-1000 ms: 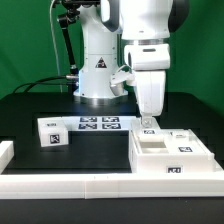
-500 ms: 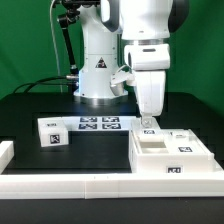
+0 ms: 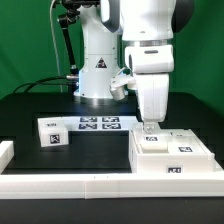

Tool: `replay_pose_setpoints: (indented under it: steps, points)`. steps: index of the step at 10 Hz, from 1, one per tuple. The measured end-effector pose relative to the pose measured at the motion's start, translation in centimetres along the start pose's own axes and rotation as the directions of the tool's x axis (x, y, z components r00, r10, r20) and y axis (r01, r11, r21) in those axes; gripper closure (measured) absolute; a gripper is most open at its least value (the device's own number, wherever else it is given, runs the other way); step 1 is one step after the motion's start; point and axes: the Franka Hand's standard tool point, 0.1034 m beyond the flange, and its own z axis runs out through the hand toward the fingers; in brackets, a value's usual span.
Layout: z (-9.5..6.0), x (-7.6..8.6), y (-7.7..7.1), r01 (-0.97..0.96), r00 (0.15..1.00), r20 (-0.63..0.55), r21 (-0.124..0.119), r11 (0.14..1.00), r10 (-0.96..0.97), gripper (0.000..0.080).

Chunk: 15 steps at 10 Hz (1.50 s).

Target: Assemble cabinet

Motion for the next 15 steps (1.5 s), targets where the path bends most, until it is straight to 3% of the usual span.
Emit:
replay_pose_setpoints:
  steps: [2,5,9,10,13,14,15]
  points:
    - [0.1,0.0,1.0,-0.005,1.000,0.001,0.010,1.000,0.005,0.0729]
    - [0.0,0.0,3.3,-0.007,1.000,-0.010,-0.015,1.000,0.007,0.0729]
    - [-0.1,0.0,3.6,0.002,1.000,-0.011,-0.019,1.000,-0.002,0.0729]
    - [0.0,0.1,3.7,0.005,1.000,-0.007,-0.009,1.000,-0.005,0.0729]
    - [-0.2,-0.1,4.1,0.002,1.000,-0.008,-0.019,1.000,-0.002,0.0729]
    - [-0.3,0.0,4.3,0.003,1.000,-0.011,-0.029,1.000,-0.004,0.0637]
    - [-0.2,0.0,4.3,0.003,1.000,-0.011,-0.028,1.000,-0.003,0.0637]
